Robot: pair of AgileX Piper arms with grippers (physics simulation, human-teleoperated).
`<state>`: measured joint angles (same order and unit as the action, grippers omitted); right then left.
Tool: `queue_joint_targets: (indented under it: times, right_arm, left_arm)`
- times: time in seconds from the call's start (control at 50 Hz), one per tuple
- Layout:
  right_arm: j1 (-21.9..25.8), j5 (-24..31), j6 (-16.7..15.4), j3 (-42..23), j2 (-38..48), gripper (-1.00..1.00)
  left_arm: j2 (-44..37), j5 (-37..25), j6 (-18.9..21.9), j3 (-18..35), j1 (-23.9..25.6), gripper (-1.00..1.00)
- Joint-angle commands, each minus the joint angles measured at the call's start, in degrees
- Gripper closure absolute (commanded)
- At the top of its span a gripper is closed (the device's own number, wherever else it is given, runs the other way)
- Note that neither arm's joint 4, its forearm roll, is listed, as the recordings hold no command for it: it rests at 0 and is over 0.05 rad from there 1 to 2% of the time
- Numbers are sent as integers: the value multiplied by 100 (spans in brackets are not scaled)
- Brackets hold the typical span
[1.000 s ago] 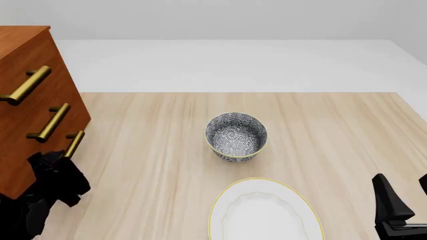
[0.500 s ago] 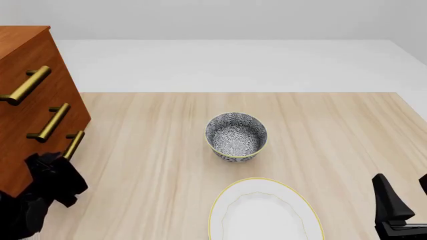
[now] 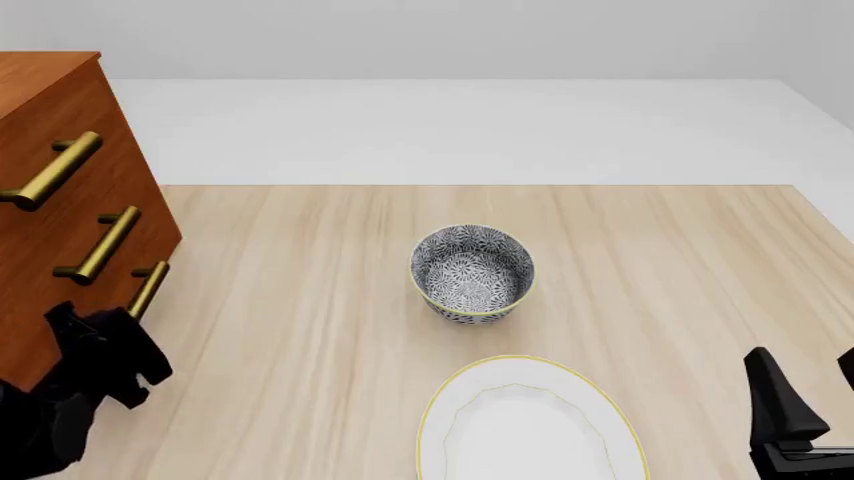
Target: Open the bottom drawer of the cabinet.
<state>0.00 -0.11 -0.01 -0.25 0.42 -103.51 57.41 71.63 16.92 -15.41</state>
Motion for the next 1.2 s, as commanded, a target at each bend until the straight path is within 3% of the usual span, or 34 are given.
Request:
queue_joint_targets:
  times: [0.02,0.5,1.2]
  right_arm:
    - [0,0,0,0,-1,-100]
    - [-1,0,1,0,0,-100]
    - [1,0,0,0,0,-100]
  left_arm:
    - [-266,-12,156,-11,-27,100]
    - [-130,-166,494,-61,45,100]
    - [436,-667,490,-16,447,100]
